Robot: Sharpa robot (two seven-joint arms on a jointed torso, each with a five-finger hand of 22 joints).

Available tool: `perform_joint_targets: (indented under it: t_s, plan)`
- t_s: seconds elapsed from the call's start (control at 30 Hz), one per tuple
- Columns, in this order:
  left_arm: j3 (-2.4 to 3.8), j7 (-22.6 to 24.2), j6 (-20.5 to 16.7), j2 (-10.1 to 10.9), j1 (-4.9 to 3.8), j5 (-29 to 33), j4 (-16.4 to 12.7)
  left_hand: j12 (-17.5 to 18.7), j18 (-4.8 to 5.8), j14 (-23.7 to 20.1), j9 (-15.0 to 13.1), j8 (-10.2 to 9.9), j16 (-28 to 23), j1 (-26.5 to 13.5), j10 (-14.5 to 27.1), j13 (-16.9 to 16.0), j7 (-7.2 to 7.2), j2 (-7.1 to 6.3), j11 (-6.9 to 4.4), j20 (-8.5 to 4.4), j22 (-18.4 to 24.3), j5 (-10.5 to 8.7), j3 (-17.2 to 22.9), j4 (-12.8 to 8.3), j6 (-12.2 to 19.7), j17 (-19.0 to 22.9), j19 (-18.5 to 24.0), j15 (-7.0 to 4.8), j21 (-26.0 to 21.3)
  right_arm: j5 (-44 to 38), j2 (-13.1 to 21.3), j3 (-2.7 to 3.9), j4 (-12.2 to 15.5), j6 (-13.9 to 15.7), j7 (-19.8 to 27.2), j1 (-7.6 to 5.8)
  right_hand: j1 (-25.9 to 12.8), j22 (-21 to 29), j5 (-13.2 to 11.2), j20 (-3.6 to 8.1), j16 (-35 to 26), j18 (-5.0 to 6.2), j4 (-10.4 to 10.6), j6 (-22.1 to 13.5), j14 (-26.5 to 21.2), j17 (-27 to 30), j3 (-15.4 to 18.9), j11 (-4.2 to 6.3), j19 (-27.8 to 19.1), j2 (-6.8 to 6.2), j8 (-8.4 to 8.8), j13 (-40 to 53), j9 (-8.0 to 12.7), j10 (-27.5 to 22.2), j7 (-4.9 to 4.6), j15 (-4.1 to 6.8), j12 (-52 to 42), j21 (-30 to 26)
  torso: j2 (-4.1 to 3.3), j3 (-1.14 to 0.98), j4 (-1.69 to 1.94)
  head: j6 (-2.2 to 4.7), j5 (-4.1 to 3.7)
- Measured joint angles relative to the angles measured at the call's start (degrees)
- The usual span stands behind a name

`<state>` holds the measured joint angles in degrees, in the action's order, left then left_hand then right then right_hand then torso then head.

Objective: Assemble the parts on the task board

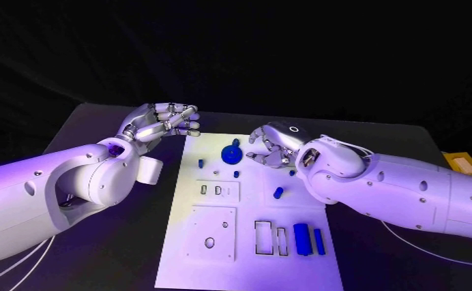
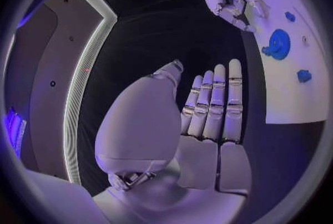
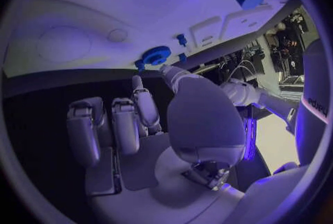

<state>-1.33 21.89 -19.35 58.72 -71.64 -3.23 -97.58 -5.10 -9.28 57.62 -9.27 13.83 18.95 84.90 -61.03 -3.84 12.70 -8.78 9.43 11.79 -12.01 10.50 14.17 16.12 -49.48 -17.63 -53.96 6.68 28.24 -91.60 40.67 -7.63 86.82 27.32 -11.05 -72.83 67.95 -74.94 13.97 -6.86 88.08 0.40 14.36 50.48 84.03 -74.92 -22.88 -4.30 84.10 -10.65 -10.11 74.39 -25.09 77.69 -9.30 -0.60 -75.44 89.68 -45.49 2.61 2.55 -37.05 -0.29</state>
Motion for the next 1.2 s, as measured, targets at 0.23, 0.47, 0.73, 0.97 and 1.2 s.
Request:
perform_joint_targets:
  t_s: [0.23,0.47,0.73,0.97,1.2]
  plan:
    - [0.0,0.0,0.1,-0.1,0.01,0.0,0.6,0.0,0.0,0.0,0.0,0.0,0.0,0.0,0.0,0.0,0.0,0.0,0.0,0.0,0.0,0.0,0.2,-0.2,0.0,0.0,0.0,0.0,0.0,12.9,8.7,0.26,1.7,-0.8,6.6,-2.32,6.3,0.0,-2.2,0.0,0.0,0.0,-5.0,-0.2,0.0,0.0,-2.3,0.08,0.0,-1.9,0.45,-0.9,0.4,-0.7,0.24,0.0,0.8,-0.7,0.35,-0.24,-0.47,0.2,-0.23]
    - [-0.01,0.1,0.4,-0.6,0.02,0.0,1.2,0.0,0.0,0.0,0.0,0.0,0.0,0.0,0.0,0.0,0.0,0.0,0.0,0.04,0.0,0.0,0.2,-0.2,0.0,-0.1,0.0,0.0,0.0,24.3,14.5,0.21,-0.9,-5.6,13.7,-2.74,8.6,0.0,-3.7,1.18,0.0,0.0,-7.6,-0.1,-0.1,0.0,-3.0,1.64,-0.1,-2.71,0.45,-0.9,0.5,-0.8,1.8,1.55,0.8,-0.7,0.73,-0.76,-1.07,0.26,-0.51]
    - [-0.02,0.1,0.7,-1.1,0.1,0.0,2.0,0.0,0.0,0.0,0.0,0.0,-0.2,0.0,0.0,0.0,0.0,0.0,0.0,0.2,0.0,0.0,0.2,-0.2,0.0,-0.2,0.2,0.0,0.0,28.7,16.2,0.12,-4.2,-8.9,17.9,-1.11,9.4,0.0,-3.2,1.55,0.0,0.0,-8.6,-0.1,-0.1,0.0,-3.4,1.84,-0.1,-2.94,0.45,-0.9,0.6,-0.6,2.13,1.95,0.8,-0.7,0.91,-1.67,-1.54,0.07,-0.37]
    - [-0.04,0.1,0.9,-1.2,0.2,0.0,2.4,0.0,0.0,0.0,0.0,0.0,-0.2,0.0,0.0,0.0,0.0,0.0,0.0,0.2,0.0,0.0,0.2,-0.2,0.0,-0.2,0.2,0.0,0.0,29.8,15.5,0.11,-5.8,-9.9,19.3,0.25,9.4,0.0,-2.5,1.54,0.0,0.0,-8.8,-0.9,-0.1,0.0,-3.6,1.59,-0.1,-2.94,0.73,-0.7,0.8,-0.4,1.35,1.9,0.8,-0.7,0.91,-2.02,-1.57,-0.16,-0.19]
    - [-0.04,0.1,1.0,-1.3,0.26,0.0,2.6,0.0,0.0,0.0,0.0,0.0,-0.2,0.0,0.0,0.0,0.0,0.0,0.0,0.2,0.0,0.0,0.2,-0.2,0.0,-0.2,0.2,0.0,0.0,30.1,14.1,0.03,-6.8,-9.9,19.5,1.11,9.4,0.0,-2.3,1.54,0.0,0.0,-8.8,-1.3,0.1,0.0,-3.6,0.78,-0.1,-2.94,0.98,-0.7,0.8,-0.6,0.9,1.3,0.8,-0.7,0.87,-1.96,-1.57,-0.46,-0.19]
